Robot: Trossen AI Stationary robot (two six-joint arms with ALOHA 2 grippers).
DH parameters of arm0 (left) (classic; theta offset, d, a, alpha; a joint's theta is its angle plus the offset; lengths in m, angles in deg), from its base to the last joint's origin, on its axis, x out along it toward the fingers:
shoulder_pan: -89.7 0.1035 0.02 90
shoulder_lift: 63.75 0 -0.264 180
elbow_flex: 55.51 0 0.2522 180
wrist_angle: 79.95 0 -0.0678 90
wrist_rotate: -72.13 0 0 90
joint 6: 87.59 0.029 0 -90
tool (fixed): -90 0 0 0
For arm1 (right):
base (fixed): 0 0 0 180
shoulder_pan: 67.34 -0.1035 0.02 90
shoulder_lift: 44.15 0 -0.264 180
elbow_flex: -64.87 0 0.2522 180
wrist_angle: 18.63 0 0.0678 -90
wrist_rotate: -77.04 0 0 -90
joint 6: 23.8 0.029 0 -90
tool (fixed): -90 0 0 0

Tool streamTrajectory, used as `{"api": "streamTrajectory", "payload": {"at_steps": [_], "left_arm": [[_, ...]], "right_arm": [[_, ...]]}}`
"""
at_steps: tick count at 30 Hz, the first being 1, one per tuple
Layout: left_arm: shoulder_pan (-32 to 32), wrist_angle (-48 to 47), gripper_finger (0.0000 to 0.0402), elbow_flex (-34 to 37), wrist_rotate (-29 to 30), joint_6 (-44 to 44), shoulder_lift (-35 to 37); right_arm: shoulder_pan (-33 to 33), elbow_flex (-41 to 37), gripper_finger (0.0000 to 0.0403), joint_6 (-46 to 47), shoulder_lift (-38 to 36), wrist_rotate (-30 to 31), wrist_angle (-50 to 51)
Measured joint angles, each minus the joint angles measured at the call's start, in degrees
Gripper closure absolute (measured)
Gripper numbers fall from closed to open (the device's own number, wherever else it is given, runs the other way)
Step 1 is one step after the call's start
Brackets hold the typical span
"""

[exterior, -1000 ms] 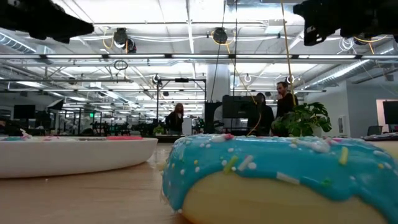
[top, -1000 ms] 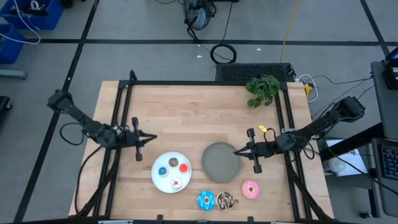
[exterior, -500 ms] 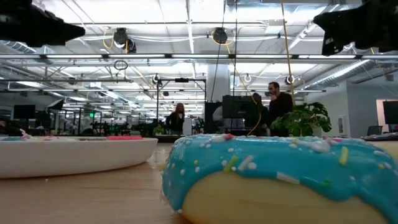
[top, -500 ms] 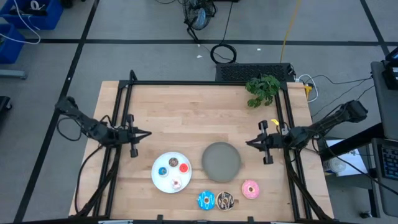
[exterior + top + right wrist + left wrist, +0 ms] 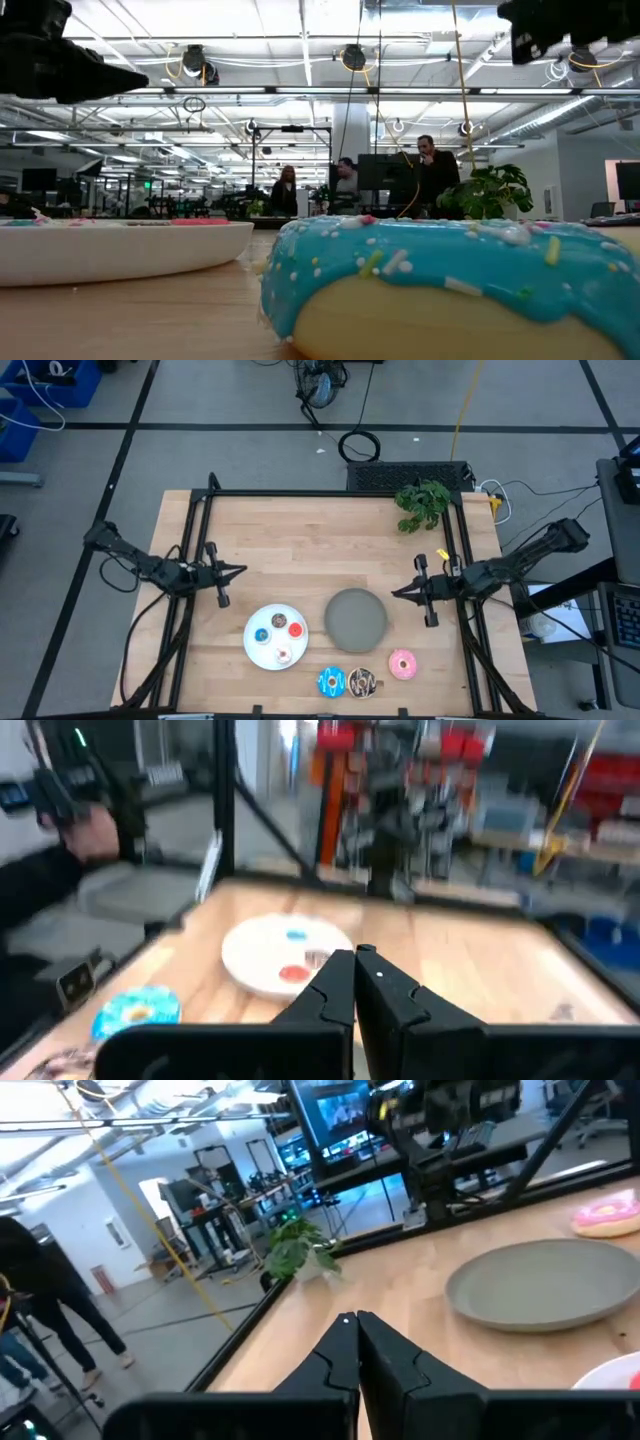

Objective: Pick & Place donuts
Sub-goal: Put the large pink donut on the gray plate

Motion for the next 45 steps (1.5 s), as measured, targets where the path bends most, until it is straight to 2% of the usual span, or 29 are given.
{"api": "streamTrajectory", "payload": {"at_steps": [4,8,13,19,23,27,36,45], "left_arm": [[1.13,-1.24,0.0393,0.0,-0.07,-0.07,-0.24],[2.0,-1.05,0.0371,0.0,-0.07,0.9,-0.22],[2.94,-0.99,0.0361,0.0,-0.29,1.07,-0.2],[3.31,0.84,0.036,0.0,-0.61,3.16,-0.2],[3.31,2.65,0.036,0.0,-0.68,4.87,-0.2],[3.31,3.75,0.036,0.0,-0.7,4.85,-0.2],[3.31,3.73,0.036,0.0,-0.79,4.42,-0.2],[3.31,3.13,0.036,0.0,-0.77,4.41,-0.2]], "right_arm": [[-3.2,13.39,0.0403,5.82,6.15,5.69,21.06],[-7.11,26.3,0.0403,9.66,15.23,7.59,30.7],[-10.89,39.69,0.0403,13.24,26.45,15.13,41.84],[-14.24,49.86,0.0403,24.08,37.74,14.41,55.84],[-16.02,55.58,0.0403,34.5,44.63,9.5,66.53],[-17.08,57.94,0.0401,42.17,48.99,8.28,72.23],[-18.83,58.11,0.0369,50.69,52.68,0.84,75.45],[-19.79,58.11,0.0369,60.04,55.31,-7.66,76.39]]}}
